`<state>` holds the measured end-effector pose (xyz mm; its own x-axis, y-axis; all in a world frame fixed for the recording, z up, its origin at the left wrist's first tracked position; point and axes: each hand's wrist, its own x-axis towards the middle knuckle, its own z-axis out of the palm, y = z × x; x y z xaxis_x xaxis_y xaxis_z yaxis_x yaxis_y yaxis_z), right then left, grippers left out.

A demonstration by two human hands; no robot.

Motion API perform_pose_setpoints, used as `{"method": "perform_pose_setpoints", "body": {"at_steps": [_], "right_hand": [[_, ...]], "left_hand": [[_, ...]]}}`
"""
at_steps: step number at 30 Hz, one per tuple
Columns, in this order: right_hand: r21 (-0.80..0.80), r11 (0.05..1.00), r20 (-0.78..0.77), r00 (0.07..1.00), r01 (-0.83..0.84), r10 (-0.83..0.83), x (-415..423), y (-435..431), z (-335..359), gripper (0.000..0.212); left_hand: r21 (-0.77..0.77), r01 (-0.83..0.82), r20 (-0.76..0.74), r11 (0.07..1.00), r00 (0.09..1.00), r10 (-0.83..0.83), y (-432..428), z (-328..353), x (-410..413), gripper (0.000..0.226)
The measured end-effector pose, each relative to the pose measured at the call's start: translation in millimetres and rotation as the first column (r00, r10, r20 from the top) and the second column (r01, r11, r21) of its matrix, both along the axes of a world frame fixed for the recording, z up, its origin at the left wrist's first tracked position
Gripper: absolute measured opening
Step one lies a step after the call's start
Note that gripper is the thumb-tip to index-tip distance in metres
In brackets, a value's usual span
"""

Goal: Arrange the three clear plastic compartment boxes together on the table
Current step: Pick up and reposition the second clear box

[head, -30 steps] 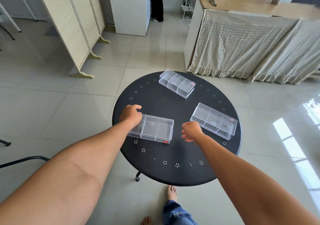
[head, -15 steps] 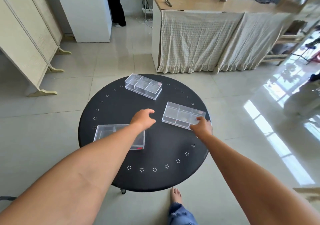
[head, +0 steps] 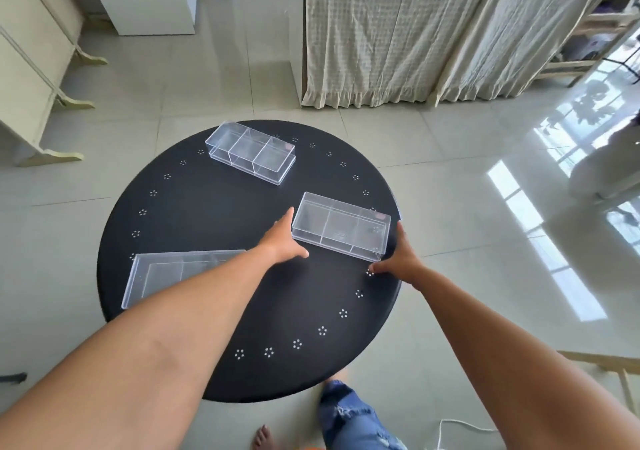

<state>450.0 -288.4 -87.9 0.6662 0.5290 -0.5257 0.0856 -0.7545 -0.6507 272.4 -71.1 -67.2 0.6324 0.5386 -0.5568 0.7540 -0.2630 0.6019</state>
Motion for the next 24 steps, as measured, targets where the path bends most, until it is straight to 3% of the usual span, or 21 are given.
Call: {"method": "perform_pose_setpoints", "body": {"at_steps": [5, 13, 21, 24], "right_hand": [[0.057, 0.997, -0.012, 0.999, -0.052, 0.053, 15.2, 6.3, -13.5, 0.137], [0.131, 0.989, -0.031, 0.997, -0.062, 0.067, 24.2, 9.7, -21.2, 0.114], [0.171, 0.985, -0.332, 0.943, 0.037, 0.022, 45.1, 18.2, 0.5, 0.093], [0.140, 0.986, -0.351, 0.936, 0.087, -0.033, 48.4, 22.5, 14.4, 0.070]], "left_hand": [[-0.008, -0.024, -0.010, 1.000, 1.000, 0.024, -0.1, -14.3, 12.0, 0.114], [-0.025, -0.126, 0.113, 0.992, 0.985, 0.128, -4.5, -26.9, 13.1, 0.089], [-0.093, -0.225, 0.256, 0.970, 0.936, 0.242, 10.7, -8.9, 6.0, 0.080], [-0.062, -0.244, 0.261, 0.968, 0.932, 0.252, 16.3, -1.2, 2.4, 0.074]]}}
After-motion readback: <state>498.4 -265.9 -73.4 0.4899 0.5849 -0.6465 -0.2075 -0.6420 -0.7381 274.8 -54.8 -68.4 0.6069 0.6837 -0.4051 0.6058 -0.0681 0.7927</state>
